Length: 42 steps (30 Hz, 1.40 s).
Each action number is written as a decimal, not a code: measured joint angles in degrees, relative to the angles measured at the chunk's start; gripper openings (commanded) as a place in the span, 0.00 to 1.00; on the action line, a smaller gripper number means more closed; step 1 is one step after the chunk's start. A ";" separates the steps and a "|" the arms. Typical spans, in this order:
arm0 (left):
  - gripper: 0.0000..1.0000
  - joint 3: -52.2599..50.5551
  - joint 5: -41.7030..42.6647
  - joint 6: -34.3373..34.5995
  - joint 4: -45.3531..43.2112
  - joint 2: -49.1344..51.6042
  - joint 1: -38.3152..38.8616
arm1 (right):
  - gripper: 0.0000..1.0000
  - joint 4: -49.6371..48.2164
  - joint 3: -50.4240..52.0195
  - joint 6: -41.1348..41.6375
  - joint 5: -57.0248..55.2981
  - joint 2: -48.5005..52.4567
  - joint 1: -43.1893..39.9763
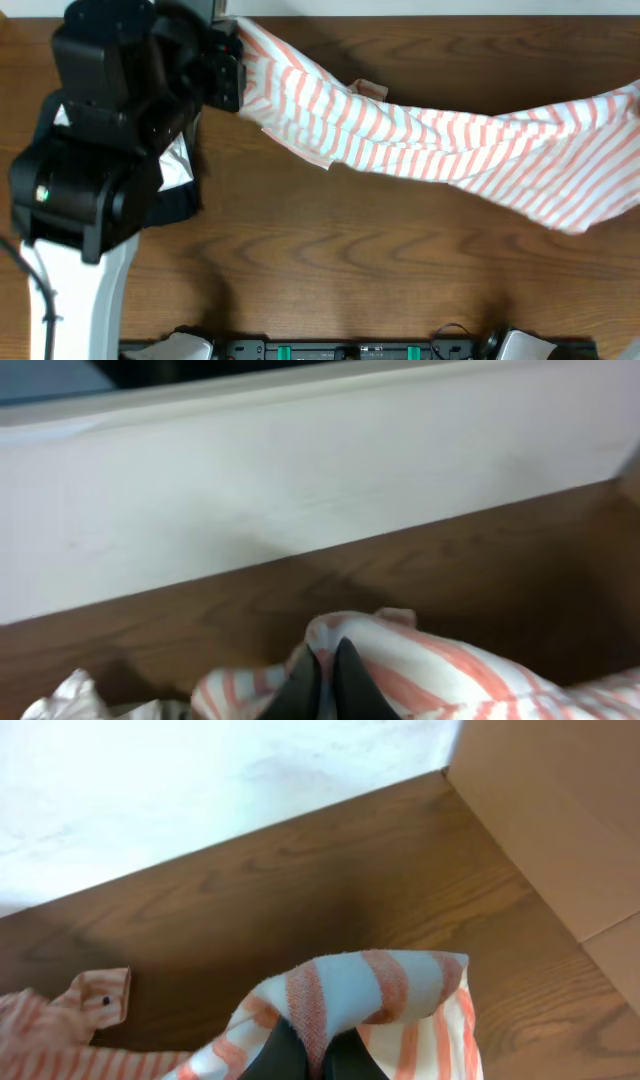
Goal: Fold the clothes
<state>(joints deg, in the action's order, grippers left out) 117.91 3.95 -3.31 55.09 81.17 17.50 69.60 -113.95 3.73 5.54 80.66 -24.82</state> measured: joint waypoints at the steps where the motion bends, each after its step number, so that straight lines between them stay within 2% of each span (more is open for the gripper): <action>1: 0.06 0.02 -0.26 -0.02 0.02 1.05 -0.70 | 0.01 -0.02 -0.04 -0.07 0.00 1.07 0.00; 6: 0.06 0.02 -0.52 -0.07 -0.13 9.84 -3.65 | 0.01 -0.22 -0.11 -0.15 -0.02 9.62 0.00; 10: 0.06 -0.04 -0.48 -0.17 -4.04 20.20 -5.99 | 0.01 -3.10 -0.07 -0.76 -0.04 19.69 0.48; 16: 0.06 -0.48 2.40 -0.63 -21.68 34.77 -8.74 | 0.01 -16.20 0.07 -1.18 1.81 32.35 3.26; 21: 0.06 -1.07 5.11 -0.79 -39.60 39.95 -9.86 | 0.01 -25.57 0.13 1.36 4.35 35.47 5.42; 25: 0.06 6.32 5.70 -0.35 -41.70 39.89 -9.86 | 0.01 -25.99 -5.31 3.50 5.16 34.75 5.62; 30: 0.06 22.18 6.93 -0.24 -32.98 37.88 -9.88 | 0.01 -21.75 -12.70 3.56 4.70 30.21 5.49; 34: 0.06 27.52 8.59 -0.39 -21.38 32.79 -9.88 | 0.01 -14.82 -15.10 2.69 2.75 24.46 4.85; 38: 0.06 28.81 9.62 -0.59 -1.22 28.46 -9.90 | 0.01 -4.85 -15.65 0.72 0.20 22.56 4.15; 42: 0.06 28.28 9.90 -0.63 16.87 28.72 -9.90 | 0.01 5.99 -13.81 -1.18 -2.36 23.74 4.11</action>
<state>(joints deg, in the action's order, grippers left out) 146.19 13.85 -3.95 71.96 109.89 7.60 75.59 -127.76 2.55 3.18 104.40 -20.71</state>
